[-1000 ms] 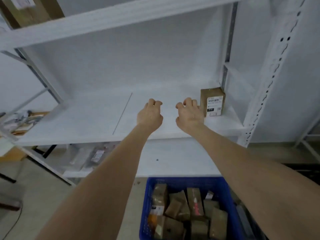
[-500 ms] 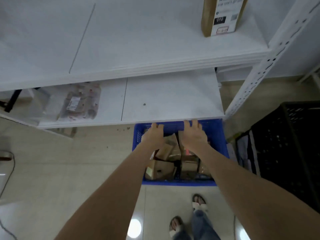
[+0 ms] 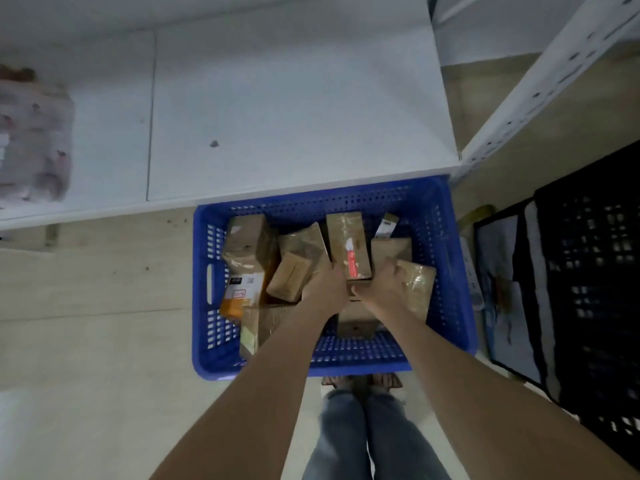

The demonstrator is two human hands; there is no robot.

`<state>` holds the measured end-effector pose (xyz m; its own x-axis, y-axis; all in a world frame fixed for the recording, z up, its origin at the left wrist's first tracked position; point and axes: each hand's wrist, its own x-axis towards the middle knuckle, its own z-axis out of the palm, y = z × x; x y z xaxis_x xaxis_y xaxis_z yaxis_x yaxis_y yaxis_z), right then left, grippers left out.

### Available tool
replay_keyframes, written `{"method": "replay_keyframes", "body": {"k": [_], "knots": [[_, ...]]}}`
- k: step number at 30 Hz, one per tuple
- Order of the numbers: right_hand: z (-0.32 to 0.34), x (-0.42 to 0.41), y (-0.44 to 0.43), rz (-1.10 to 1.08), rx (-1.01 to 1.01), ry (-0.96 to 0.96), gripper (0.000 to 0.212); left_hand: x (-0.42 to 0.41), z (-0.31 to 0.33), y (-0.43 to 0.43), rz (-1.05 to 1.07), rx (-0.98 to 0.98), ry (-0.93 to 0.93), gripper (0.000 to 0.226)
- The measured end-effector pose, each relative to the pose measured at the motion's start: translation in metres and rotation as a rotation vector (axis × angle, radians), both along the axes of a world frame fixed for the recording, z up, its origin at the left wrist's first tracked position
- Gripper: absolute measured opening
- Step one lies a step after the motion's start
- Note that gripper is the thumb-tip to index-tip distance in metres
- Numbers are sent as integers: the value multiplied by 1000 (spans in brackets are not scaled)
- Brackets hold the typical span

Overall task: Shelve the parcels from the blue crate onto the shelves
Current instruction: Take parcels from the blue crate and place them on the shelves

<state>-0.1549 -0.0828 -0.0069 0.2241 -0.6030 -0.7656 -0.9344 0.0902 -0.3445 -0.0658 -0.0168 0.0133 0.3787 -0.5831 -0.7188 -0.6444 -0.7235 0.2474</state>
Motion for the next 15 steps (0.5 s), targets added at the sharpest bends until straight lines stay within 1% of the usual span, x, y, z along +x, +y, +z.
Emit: {"method": "replay_keyframes", "body": {"k": [3, 6, 8, 11, 15], "knots": [[-55, -13, -15, -94, -19, 135, 100, -5, -58, -14, 10, 1, 46, 37], [-105, -21, -26, -156, -48, 258, 112, -10, -106, -25, -1, 7, 95, 44], [-132, -25, -30, -159, -74, 334, 118, -14, -133, -30, -4, -14, 122, 46], [-159, -33, -32, -162, -106, 372, 120, -17, -163, -33, -19, -16, 142, 48], [-174, -36, -37, -191, -196, 392, 119, -18, -182, -36, 8, -14, 165, 44]]}}
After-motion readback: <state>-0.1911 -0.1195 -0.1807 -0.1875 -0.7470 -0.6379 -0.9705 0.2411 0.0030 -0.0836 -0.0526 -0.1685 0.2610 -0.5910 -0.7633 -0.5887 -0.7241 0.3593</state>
